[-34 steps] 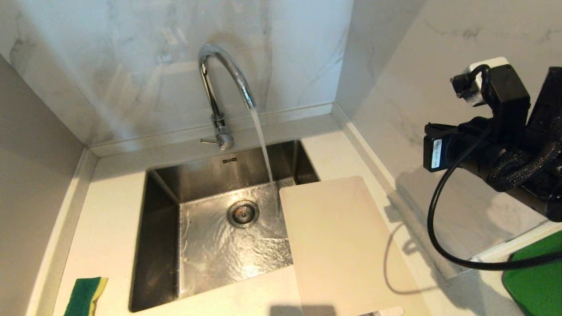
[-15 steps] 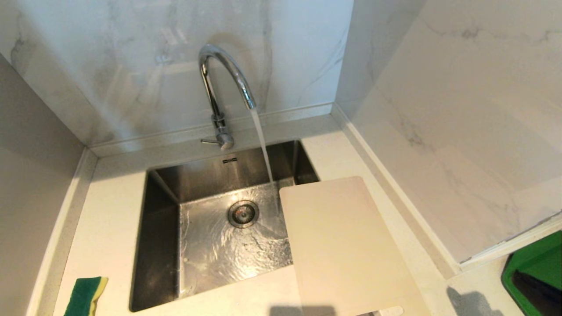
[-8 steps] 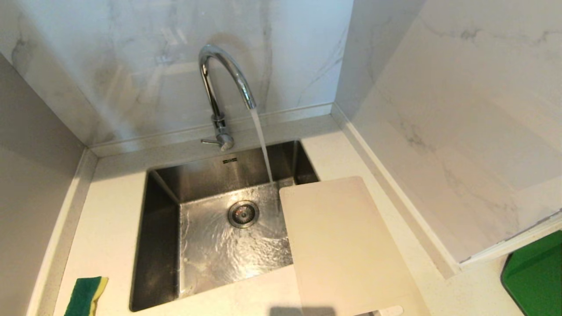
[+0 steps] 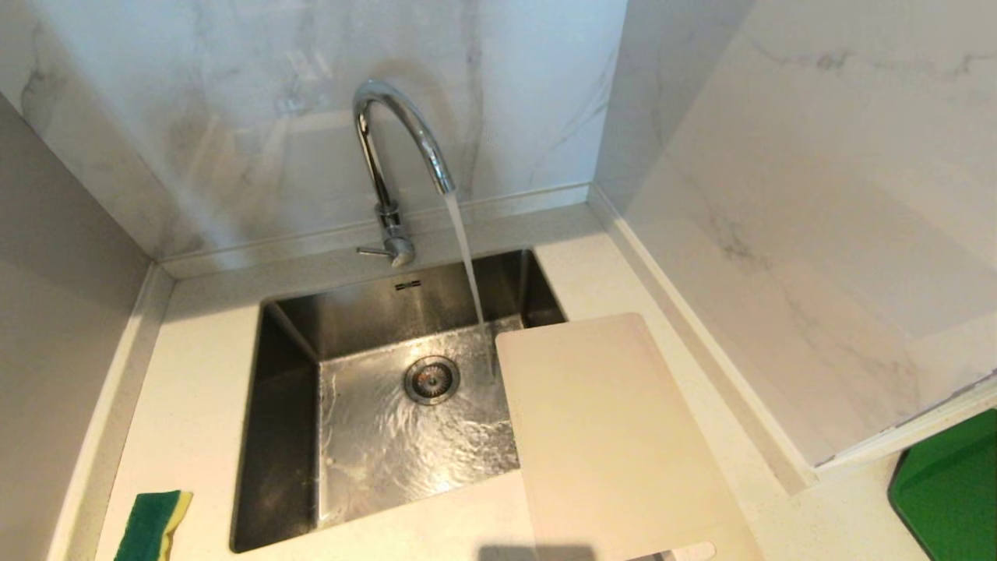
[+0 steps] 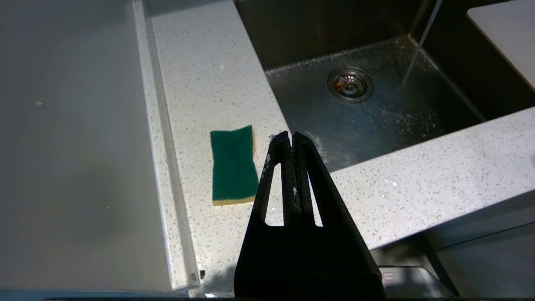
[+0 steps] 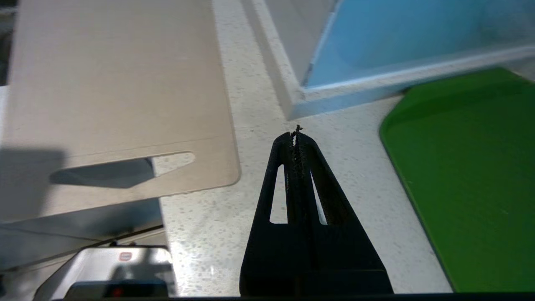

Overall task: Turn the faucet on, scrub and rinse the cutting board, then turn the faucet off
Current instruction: Turn off the tap

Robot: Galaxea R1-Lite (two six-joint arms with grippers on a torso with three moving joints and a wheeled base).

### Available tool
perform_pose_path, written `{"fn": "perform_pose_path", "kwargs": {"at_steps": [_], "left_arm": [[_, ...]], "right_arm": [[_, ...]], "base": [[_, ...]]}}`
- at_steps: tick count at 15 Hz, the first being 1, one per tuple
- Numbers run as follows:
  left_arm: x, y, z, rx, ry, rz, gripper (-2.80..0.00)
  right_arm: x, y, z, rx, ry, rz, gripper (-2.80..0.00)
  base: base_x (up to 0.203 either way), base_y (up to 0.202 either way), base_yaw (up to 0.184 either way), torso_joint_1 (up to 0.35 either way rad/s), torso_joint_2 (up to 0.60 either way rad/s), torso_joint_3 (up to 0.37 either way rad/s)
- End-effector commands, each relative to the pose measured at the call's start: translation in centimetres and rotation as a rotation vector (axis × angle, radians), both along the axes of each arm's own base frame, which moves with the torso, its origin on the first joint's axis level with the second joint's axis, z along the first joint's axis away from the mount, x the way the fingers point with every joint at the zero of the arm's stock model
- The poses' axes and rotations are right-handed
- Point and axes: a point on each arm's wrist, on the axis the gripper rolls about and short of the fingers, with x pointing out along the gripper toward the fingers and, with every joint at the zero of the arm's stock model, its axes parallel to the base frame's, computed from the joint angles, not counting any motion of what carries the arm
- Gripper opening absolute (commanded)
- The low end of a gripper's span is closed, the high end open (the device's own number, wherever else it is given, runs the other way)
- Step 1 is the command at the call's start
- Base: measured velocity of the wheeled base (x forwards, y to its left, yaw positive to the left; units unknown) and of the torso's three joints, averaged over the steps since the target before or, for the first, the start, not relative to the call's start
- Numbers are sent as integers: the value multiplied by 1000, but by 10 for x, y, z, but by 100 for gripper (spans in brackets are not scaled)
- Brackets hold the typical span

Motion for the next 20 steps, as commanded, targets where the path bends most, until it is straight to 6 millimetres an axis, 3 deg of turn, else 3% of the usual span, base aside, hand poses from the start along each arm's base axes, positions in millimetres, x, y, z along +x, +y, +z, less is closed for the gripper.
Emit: {"fn": "perform_pose_path", "kwargs": {"at_steps": [1, 9, 14, 20], "left_arm": [[0, 0, 0, 0, 2, 0, -280], [0, 0, 0, 0, 2, 0, -280], [0, 0, 0, 0, 1, 0, -280], [0, 0, 0, 0, 1, 0, -280]], "right_arm": [[0, -1, 0, -1, 5, -15, -280], [-10, 0, -16, -6, 71, 107, -280], [-26, -1, -22, 33, -98, 97, -280], [-25, -1, -22, 55, -97, 86, -280]], "base": [[0, 0, 0, 0, 0, 0], [0, 0, 0, 0, 0, 0], [0, 0, 0, 0, 0, 0], [0, 0, 0, 0, 0, 0]]}}
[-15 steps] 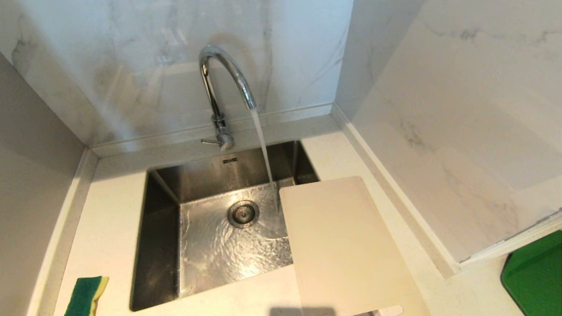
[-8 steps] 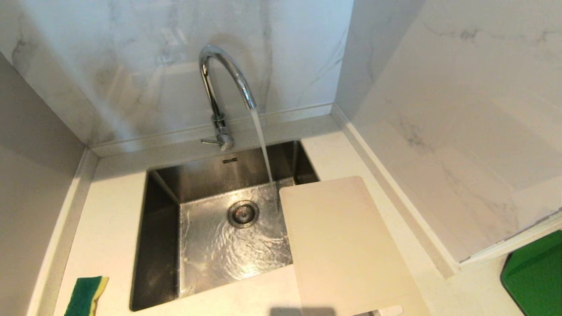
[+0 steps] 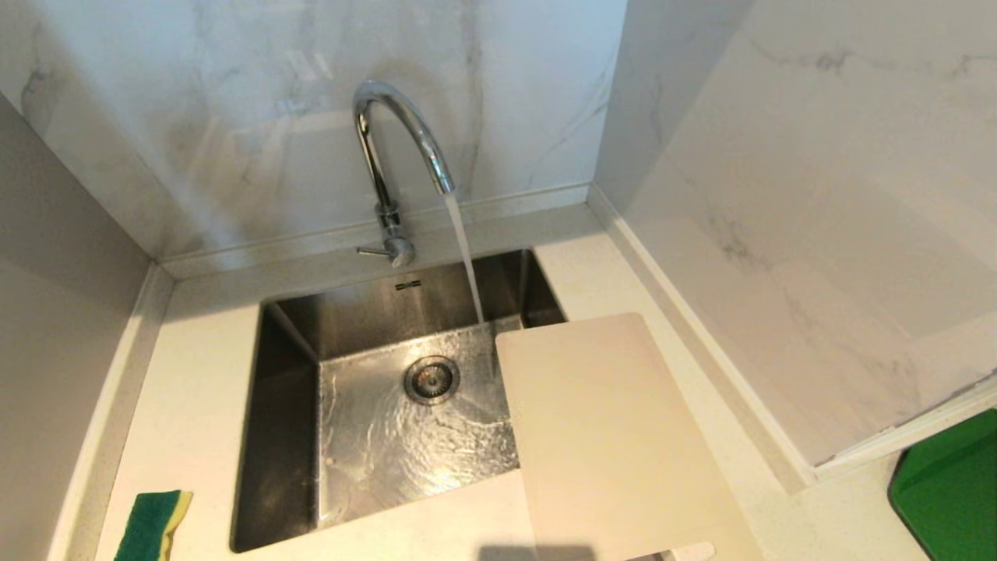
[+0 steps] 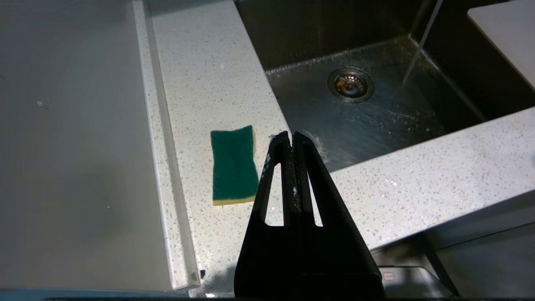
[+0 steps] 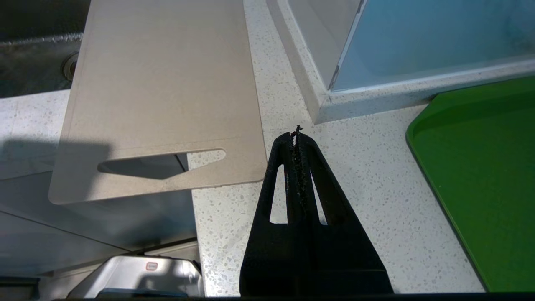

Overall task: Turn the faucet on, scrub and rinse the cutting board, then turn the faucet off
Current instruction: Turn off the tap

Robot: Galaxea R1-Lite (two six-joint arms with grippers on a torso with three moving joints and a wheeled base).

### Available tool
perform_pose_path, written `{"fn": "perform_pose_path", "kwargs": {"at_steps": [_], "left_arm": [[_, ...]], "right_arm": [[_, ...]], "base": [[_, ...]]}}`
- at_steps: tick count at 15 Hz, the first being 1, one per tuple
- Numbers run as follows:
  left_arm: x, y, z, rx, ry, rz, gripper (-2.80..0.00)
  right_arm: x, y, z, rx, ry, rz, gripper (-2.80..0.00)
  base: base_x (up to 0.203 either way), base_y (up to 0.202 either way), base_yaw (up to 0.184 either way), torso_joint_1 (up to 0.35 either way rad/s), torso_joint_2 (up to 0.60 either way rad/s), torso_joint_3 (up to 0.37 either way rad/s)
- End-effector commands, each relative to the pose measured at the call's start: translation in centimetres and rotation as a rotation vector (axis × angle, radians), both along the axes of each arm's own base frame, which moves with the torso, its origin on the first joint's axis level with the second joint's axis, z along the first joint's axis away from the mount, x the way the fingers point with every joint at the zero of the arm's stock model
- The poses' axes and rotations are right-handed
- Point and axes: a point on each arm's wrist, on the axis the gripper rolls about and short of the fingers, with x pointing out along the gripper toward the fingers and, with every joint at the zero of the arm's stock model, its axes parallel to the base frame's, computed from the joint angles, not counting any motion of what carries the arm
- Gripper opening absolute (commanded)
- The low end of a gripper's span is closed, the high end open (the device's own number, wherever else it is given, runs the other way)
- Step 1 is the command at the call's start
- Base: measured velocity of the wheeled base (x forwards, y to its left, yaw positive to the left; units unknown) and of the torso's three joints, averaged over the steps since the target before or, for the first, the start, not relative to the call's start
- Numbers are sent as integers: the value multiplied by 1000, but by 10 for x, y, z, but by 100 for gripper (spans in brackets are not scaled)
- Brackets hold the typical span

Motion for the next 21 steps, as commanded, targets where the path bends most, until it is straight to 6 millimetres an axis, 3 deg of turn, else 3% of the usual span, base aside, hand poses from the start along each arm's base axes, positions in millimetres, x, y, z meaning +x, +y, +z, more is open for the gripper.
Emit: {"fn": "perform_pose_path", "kwargs": {"at_steps": [1, 18, 20, 21], "left_arm": [[0, 0, 0, 0, 1, 0, -280], [-1, 0, 1, 29, 4, 5, -280], [-7, 0, 23, 61, -37, 3, -280], [-14, 0, 42, 72, -53, -4, -280]], "right_arm": [[0, 0, 0, 31, -6, -10, -280], [0, 0, 1, 55, -10, -18, -280], [0, 0, 1, 55, -11, -18, -280], [0, 0, 1, 55, -11, -18, -280]], "base": [[0, 0, 0, 0, 0, 0], [0, 0, 0, 0, 0, 0], [0, 0, 0, 0, 0, 0], [0, 0, 0, 0, 0, 0]]}}
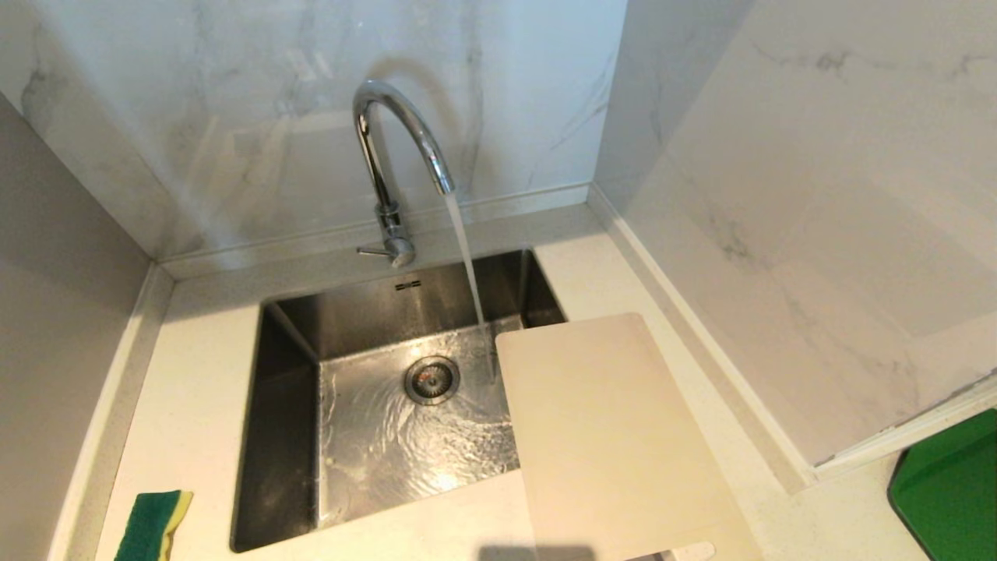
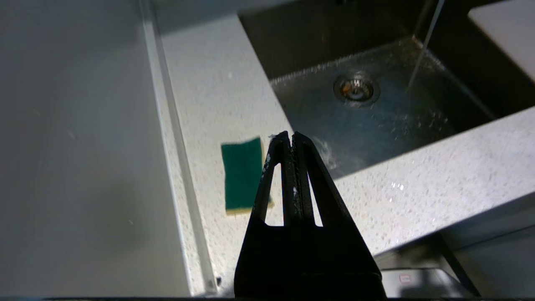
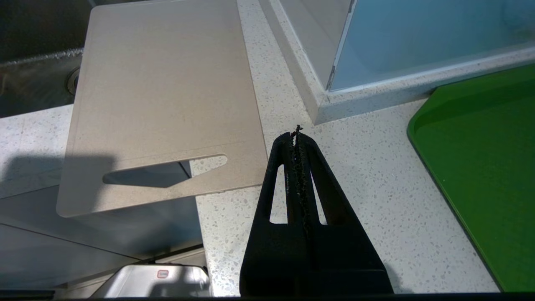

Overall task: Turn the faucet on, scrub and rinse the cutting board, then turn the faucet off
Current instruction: Turn off the tap

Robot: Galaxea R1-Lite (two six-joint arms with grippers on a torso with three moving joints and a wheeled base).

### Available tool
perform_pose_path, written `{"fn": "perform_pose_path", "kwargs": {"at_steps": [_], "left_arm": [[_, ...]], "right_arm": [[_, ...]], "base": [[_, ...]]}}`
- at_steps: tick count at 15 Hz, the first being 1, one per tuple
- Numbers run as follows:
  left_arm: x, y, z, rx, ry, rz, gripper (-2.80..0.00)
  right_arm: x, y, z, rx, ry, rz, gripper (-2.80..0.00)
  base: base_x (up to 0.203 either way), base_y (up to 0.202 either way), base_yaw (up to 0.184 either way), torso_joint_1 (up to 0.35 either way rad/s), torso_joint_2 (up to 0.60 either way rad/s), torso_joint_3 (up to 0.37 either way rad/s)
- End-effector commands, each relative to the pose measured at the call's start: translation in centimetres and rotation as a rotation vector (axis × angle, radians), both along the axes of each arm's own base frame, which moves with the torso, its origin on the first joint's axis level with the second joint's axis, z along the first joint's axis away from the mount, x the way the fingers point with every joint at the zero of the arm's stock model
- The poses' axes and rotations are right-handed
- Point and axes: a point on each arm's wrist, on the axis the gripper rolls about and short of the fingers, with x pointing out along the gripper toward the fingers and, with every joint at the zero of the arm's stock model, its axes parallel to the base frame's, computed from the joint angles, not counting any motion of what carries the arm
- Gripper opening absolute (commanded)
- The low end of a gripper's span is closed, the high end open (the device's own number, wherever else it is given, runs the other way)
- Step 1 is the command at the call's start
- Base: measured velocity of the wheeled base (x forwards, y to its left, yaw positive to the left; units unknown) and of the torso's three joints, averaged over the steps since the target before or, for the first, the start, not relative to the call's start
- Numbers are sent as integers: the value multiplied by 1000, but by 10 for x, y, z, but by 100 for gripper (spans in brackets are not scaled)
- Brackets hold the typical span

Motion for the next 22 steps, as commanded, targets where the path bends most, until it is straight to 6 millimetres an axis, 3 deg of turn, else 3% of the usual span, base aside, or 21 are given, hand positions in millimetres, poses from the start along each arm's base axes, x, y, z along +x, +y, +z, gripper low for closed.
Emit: {"fn": "perform_pose_path", "kwargs": {"at_steps": [1, 2, 4, 9, 11, 13, 17, 22], "left_arm": [[-13, 0, 46, 22, -40, -22, -280], [-11, -1, 64, 33, -17, -44, -280], [10, -2, 102, 45, 71, -87, -280], [114, -8, 175, 29, 284, -191, -280], [161, -27, 189, 31, 378, -233, -280], [203, -56, 188, 44, 471, -192, -280], [285, -106, 158, 50, 624, -34, -280], [357, -143, 132, -63, 637, 39, -280]], "right_arm": [[0, 0, 0, -1, 0, 1, -280], [0, 0, 0, -1, 0, 1, -280], [0, 0, 0, -1, 0, 1, -280], [0, 0, 0, 0, -1, 1, -280], [0, 0, 0, 1, -2, 1, -280], [0, 0, 0, -1, -2, 1, -280], [0, 0, 0, 0, -1, 1, -280], [0, 0, 0, -1, 1, 1, -280]], "base": [[0, 0, 0, 0, 0, 0], [0, 0, 0, 0, 0, 0], [0, 0, 0, 0, 0, 0], [0, 0, 0, 0, 0, 0], [0, 0, 0, 0, 0, 0], [0, 0, 0, 0, 0, 0], [0, 0, 0, 0, 0, 0], [0, 0, 0, 0, 0, 0]]}}
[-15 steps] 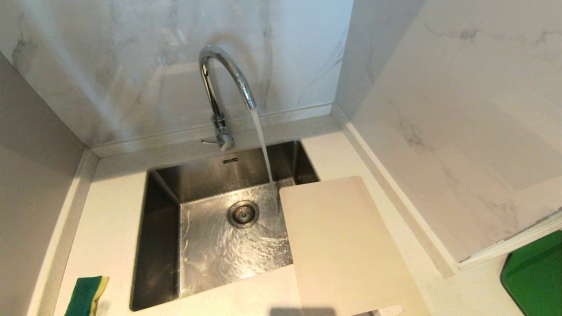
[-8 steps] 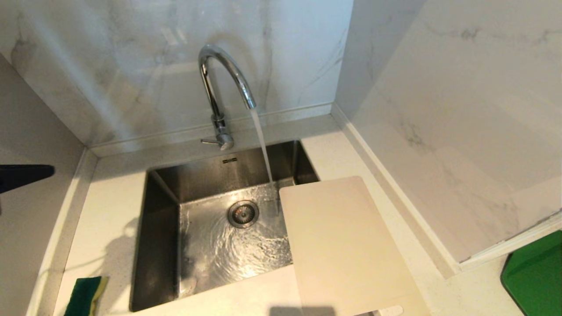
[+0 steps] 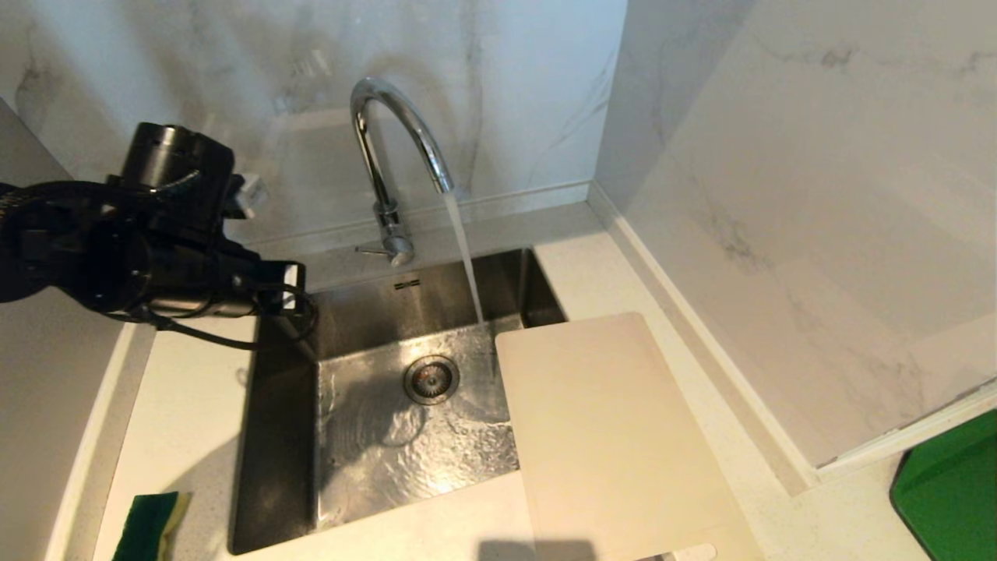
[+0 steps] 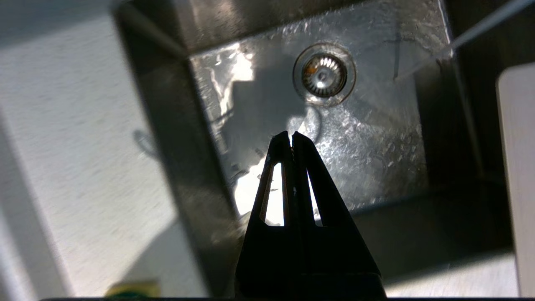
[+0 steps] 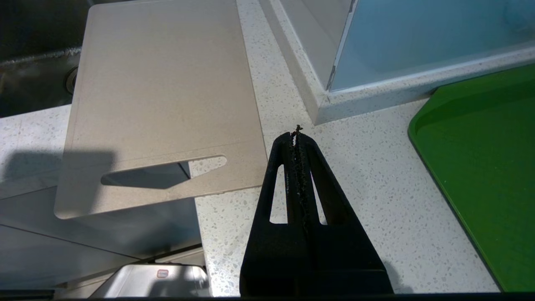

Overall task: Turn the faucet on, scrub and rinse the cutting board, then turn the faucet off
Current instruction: Turn off the tap

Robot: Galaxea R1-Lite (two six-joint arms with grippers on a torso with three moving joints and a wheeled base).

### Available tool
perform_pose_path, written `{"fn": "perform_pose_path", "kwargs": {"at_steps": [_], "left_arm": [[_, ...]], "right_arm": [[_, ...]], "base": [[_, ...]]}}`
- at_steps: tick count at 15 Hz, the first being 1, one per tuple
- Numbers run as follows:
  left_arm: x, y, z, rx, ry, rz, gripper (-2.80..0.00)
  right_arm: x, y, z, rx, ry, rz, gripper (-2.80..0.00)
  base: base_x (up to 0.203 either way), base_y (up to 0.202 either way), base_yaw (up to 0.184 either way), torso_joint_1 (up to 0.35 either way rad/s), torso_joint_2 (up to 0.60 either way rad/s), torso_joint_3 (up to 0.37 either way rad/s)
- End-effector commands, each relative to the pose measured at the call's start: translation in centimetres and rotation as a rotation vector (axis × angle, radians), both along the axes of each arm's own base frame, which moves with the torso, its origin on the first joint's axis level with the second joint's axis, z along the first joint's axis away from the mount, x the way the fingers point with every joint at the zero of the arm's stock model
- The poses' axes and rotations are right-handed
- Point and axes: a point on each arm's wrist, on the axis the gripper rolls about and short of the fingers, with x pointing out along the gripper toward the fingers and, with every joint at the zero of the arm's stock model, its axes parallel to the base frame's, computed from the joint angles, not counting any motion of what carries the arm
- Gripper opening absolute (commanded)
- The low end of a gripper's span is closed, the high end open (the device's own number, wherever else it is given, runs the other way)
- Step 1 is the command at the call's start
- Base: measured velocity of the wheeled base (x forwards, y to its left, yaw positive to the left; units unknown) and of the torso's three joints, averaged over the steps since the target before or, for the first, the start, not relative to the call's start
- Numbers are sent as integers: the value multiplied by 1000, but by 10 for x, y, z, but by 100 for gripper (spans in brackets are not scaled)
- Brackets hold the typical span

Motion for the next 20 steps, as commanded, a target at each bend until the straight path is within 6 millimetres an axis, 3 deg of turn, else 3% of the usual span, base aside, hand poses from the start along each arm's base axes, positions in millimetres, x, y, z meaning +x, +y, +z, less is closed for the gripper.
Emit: {"fn": "perform_pose_path", "kwargs": {"at_steps": [1, 4, 7, 13, 15, 20], "left_arm": [[48, -20, -41, 4, 56, 21, -280], [80, -31, -56, -35, 26, 16, -280], [100, -36, -42, -97, -106, 29, -280], [147, -47, -49, -82, -206, 100, -280], [155, -47, -58, -48, -205, 101, -280], [172, -42, -60, -13, -328, 101, -280]], "right_arm": [[0, 0, 0, -1, 1, 0, -280], [0, 0, 0, -1, 0, 0, -280], [0, 0, 0, -1, 0, 0, -280], [0, 0, 0, -1, 0, 0, -280], [0, 0, 0, -1, 0, 0, -280], [0, 0, 0, -1, 0, 0, -280]], "base": [[0, 0, 0, 0, 0, 0], [0, 0, 0, 0, 0, 0], [0, 0, 0, 0, 0, 0], [0, 0, 0, 0, 0, 0], [0, 0, 0, 0, 0, 0], [0, 0, 0, 0, 0, 0]]}}
